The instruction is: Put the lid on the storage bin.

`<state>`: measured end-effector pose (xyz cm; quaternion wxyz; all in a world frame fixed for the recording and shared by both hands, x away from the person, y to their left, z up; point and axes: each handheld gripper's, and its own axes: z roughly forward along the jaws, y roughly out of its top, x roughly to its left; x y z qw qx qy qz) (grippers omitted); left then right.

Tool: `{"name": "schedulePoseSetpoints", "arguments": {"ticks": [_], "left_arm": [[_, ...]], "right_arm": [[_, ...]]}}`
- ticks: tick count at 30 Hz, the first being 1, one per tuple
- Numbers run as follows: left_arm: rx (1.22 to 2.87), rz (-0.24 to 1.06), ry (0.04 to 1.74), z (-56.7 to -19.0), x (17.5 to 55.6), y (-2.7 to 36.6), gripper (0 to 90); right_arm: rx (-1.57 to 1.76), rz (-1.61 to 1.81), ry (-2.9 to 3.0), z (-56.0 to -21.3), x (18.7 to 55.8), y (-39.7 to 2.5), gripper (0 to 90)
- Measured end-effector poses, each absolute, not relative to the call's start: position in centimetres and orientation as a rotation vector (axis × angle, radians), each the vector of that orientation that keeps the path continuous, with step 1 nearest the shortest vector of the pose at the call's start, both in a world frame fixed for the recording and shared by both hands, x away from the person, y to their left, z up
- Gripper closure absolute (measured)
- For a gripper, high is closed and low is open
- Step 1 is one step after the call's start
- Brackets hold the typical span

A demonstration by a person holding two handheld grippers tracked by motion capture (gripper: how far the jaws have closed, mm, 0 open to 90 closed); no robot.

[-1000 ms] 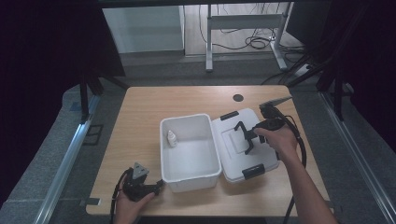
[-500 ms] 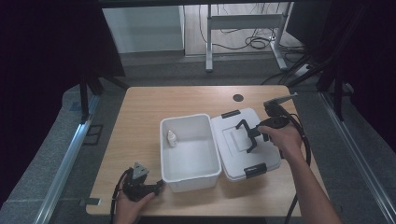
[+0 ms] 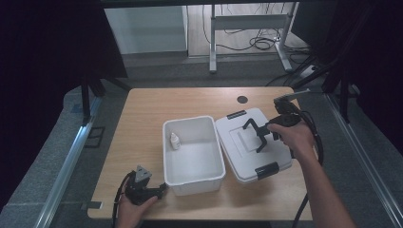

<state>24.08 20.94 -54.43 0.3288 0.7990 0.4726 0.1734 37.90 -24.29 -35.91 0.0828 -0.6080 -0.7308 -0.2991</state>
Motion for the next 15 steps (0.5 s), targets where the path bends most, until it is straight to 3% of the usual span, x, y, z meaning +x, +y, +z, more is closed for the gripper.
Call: {"name": "schedulePoseSetpoints", "arguments": {"ticks": [15], "left_arm": [[2.092,0.452,1.238,-54.4,24.1,20.8,14.8]], "right_arm": [[-1.793,-0.965,-2.176,-33.2,37.2,-24.5,84.8]]}}
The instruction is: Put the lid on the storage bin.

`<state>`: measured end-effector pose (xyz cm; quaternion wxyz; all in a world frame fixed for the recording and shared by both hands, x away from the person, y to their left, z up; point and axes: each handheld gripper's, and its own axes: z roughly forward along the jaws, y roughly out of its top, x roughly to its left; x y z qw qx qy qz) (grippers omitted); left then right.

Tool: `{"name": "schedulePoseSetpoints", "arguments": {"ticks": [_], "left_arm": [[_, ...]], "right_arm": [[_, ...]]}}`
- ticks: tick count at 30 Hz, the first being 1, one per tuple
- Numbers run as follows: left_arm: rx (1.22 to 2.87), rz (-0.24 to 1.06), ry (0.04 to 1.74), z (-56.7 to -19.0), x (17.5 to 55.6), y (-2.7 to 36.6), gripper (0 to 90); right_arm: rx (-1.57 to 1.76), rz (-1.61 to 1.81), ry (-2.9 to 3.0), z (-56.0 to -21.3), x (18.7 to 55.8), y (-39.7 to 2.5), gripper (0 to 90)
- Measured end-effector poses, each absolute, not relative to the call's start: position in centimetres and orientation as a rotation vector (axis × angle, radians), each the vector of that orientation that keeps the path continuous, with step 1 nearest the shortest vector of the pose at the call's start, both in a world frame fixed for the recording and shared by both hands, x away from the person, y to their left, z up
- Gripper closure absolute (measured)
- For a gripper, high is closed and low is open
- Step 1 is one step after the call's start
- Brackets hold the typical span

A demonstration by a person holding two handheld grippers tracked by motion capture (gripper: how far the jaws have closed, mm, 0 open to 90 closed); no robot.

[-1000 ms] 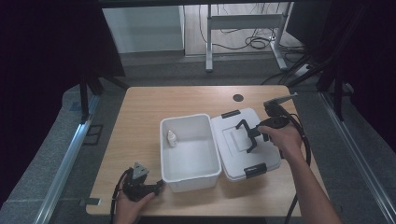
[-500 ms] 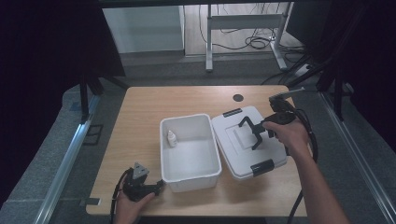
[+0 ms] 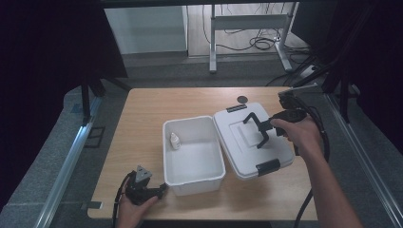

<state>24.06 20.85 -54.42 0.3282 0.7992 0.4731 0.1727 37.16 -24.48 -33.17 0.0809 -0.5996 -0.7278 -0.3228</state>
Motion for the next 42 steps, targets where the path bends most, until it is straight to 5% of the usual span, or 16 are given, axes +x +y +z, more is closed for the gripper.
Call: {"name": "schedulePoseSetpoints", "arguments": {"ticks": [15,42], "left_arm": [[2.103,0.443,1.222,-54.4,24.0,20.7,14.0],[2.111,0.437,1.208,-54.4,24.3,20.4,12.5]], "right_arm": [[-1.784,-0.940,-2.218,-30.6,36.5,-19.1,84.8],[-1.799,-0.949,-2.135,-31.6,35.5,-11.7,84.8]]}}
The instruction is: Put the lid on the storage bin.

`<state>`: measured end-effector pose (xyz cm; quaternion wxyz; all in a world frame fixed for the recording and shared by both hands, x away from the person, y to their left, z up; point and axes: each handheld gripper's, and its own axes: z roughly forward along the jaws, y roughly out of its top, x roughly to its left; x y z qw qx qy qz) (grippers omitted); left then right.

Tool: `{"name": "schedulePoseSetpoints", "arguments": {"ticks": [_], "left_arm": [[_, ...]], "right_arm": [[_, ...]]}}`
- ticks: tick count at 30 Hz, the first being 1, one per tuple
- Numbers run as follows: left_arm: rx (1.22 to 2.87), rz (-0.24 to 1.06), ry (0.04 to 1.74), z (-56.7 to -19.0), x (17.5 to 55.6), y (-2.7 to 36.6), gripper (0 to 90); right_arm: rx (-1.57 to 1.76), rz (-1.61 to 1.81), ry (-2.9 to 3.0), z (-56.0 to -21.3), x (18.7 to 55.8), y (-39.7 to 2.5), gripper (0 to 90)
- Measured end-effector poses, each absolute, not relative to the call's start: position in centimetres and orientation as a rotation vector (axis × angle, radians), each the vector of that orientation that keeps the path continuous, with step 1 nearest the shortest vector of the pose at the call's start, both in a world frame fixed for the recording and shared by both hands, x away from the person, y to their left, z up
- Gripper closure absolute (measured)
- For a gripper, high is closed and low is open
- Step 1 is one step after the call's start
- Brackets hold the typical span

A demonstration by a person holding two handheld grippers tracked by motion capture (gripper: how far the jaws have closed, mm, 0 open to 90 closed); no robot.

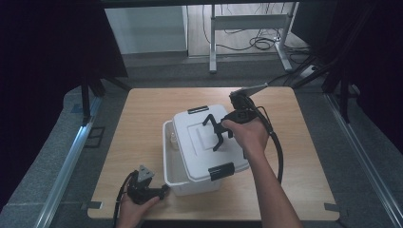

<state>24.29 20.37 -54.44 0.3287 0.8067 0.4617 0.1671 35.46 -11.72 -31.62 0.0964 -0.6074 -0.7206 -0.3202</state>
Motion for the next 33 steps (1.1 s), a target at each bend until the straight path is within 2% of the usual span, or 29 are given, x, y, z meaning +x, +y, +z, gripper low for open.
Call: {"name": "schedulePoseSetpoints", "arguments": {"ticks": [17,33], "left_arm": [[2.114,0.436,1.202,-54.4,24.5,20.1,12.4],[2.117,0.433,1.198,-54.4,24.6,20.0,12.4]], "right_arm": [[-1.867,-0.943,-2.057,-33.4,35.1,-7.6,84.8],[-1.928,-0.962,-1.983,-35.7,35.0,-6.4,84.3]]}}
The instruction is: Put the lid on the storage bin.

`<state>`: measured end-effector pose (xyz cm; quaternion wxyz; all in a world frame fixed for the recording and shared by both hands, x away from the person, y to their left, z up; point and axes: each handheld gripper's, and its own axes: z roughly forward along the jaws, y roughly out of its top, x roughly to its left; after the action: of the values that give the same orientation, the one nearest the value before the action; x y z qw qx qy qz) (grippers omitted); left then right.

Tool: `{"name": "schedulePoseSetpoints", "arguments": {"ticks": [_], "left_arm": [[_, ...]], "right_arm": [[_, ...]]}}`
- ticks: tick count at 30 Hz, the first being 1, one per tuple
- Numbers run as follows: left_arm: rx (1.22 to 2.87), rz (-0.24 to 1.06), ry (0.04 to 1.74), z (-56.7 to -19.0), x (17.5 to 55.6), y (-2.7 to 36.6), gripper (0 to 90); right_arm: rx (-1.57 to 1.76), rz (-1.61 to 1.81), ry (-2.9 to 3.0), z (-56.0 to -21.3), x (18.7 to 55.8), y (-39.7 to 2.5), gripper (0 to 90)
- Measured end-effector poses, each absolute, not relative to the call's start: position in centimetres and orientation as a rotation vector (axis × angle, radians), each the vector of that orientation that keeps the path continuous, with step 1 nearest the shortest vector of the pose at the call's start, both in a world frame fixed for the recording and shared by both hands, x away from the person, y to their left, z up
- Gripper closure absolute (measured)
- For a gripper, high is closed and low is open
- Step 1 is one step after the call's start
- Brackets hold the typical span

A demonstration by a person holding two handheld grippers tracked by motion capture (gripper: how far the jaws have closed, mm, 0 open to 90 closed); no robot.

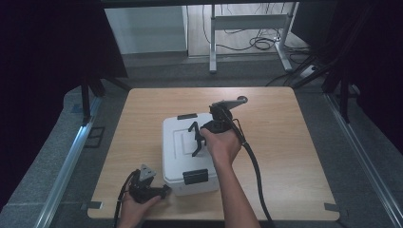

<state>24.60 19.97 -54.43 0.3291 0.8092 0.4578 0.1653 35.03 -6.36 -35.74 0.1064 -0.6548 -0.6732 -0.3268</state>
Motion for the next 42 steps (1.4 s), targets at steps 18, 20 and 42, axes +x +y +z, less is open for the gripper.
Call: {"name": "schedulePoseSetpoints", "arguments": {"ticks": [18,20,42], "left_arm": [[2.119,0.432,1.196,-54.4,24.6,20.0,12.5],[2.118,0.433,1.198,-54.4,24.6,19.9,12.6],[2.116,0.436,1.198,-54.4,24.6,19.9,12.5]], "right_arm": [[-1.825,-1.006,-2.042,-36.7,34.6,-7.2,71.4],[-1.796,-1.040,-2.041,-36.7,34.5,-7.7,64.4],[-1.660,-1.317,-2.129,-39.8,32.4,-18.4,48.3]]}}
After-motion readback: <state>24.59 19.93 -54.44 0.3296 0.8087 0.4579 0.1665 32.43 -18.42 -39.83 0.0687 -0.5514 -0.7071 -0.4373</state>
